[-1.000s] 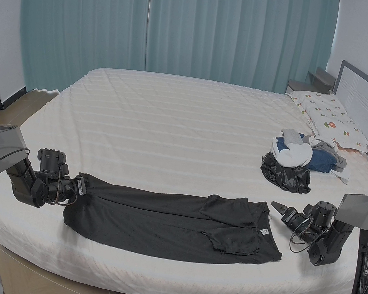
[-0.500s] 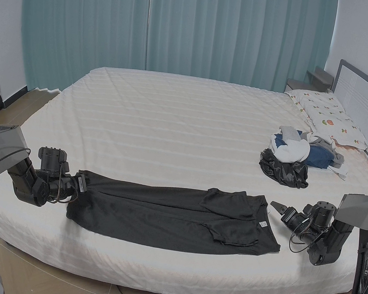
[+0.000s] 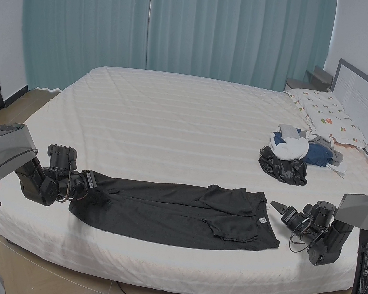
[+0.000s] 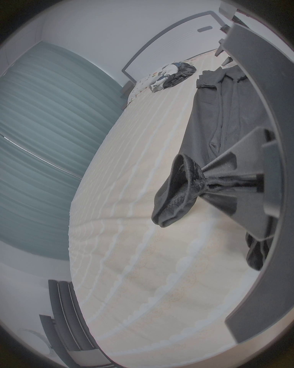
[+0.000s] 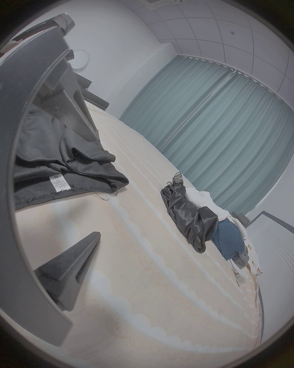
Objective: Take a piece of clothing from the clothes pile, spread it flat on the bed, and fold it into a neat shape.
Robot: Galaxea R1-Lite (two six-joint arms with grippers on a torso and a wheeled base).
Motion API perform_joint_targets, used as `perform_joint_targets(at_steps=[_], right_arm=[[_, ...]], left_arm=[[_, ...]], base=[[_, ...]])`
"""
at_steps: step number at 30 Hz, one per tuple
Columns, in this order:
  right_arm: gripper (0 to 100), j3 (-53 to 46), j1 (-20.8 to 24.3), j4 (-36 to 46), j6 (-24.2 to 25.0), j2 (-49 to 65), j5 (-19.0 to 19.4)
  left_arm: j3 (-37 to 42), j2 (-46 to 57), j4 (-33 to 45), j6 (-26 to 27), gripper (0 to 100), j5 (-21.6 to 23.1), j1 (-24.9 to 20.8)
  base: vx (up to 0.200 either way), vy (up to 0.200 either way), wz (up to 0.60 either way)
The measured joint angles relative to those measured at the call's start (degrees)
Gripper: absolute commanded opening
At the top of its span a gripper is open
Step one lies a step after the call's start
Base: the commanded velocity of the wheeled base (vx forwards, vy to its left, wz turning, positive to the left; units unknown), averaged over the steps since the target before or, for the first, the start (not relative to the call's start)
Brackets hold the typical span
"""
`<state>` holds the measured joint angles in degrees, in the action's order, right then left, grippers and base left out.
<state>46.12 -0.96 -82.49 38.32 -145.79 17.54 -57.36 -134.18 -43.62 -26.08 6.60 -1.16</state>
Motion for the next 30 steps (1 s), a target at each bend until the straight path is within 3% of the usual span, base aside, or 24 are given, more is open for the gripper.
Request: perform_joint_targets(at_steps=[13, 30], right_arm=[[100, -0.26, -0.05, -1.06, 0.13, 0.04, -0.02], [100, -1.26, 0.0, -1.51, 0.11, 0.8, 0.0]], left_arm=[[-1.01, 2.65, 4.95, -1.48, 0, -7.3, -5.92], [-11.96, 3.4, 18.63, -1.51, 0, -19.35, -14.65]], base=[[0.0, -0.2, 0.0], [0.0, -0.2, 0.0]])
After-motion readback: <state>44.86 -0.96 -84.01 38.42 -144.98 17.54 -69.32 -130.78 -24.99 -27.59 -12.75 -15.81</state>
